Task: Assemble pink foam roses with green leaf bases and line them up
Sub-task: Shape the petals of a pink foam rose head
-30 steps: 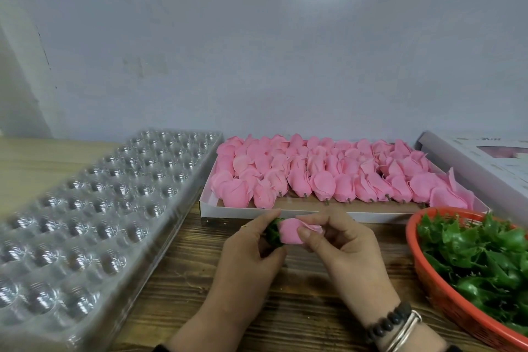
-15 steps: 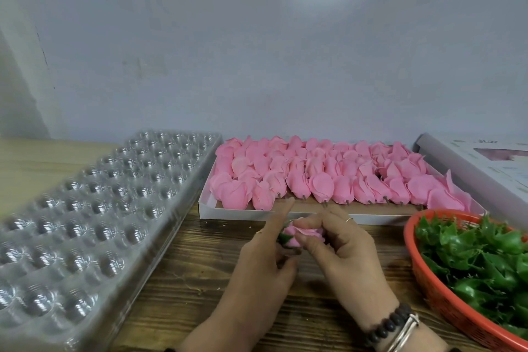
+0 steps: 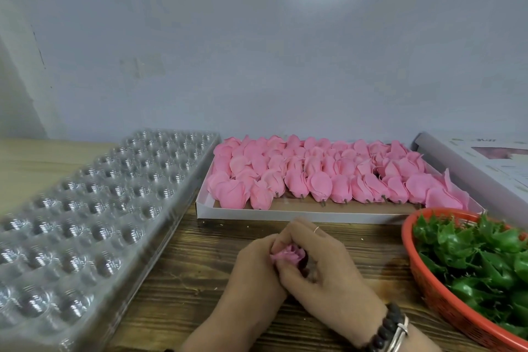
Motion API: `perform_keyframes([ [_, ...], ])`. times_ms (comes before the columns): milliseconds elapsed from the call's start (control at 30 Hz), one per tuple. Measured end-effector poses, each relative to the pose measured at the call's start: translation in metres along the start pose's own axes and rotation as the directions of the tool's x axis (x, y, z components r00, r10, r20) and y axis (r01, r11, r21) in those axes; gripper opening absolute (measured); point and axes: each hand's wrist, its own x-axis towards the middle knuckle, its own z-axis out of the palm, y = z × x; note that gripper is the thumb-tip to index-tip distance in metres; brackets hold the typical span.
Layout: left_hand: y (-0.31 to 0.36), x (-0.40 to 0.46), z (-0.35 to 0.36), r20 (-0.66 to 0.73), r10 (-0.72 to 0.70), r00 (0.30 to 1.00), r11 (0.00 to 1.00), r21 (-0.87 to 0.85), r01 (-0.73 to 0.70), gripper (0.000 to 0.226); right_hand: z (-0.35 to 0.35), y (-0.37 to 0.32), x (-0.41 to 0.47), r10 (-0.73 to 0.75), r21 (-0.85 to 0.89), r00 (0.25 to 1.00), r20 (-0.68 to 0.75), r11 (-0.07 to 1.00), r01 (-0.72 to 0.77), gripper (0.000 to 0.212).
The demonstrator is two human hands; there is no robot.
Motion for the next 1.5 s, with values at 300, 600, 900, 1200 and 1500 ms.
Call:
perform_keyframes([
  [300, 0.012, 0.007, -0.01, -0.123, -0.169, 0.978, 0.67, -0.742, 0.023, 0.042, 0.014, 0.003, -0.003, 0.117, 0.078, 0.978, -0.173, 0.991, -0.105, 0.041],
  [600, 0.016, 0.004, 0.005, 0.03, -0.275, 0.961, 0.514, -0.84, 0.174, 0.039, 0.022, 0.001, -0.003, 0.182, 0.087, 0.955, -0.232, 0.982, -0.166, 0.036],
  [900, 0.013, 0.01, -0.004, 0.123, -0.236, 0.964, 0.504, -0.833, 0.229, 0.041, 0.012, -0.002, 0.003, 0.347, 0.535, 0.938, -0.015, 0.795, -0.286, 0.016],
  [1200, 0.011, 0.008, 0.001, 0.035, -0.296, 0.954, 0.529, -0.826, 0.194, 0.051, 0.018, -0.001, 0.002, 0.334, 0.423, 0.935, -0.115, 0.869, -0.259, 0.026],
  [1500, 0.011, 0.008, -0.004, 0.083, -0.246, 0.966, 0.53, -0.823, 0.206, 0.047, 0.014, -0.003, 0.002, 0.401, 0.551, 0.916, 0.01, 0.762, -0.34, 0.034],
])
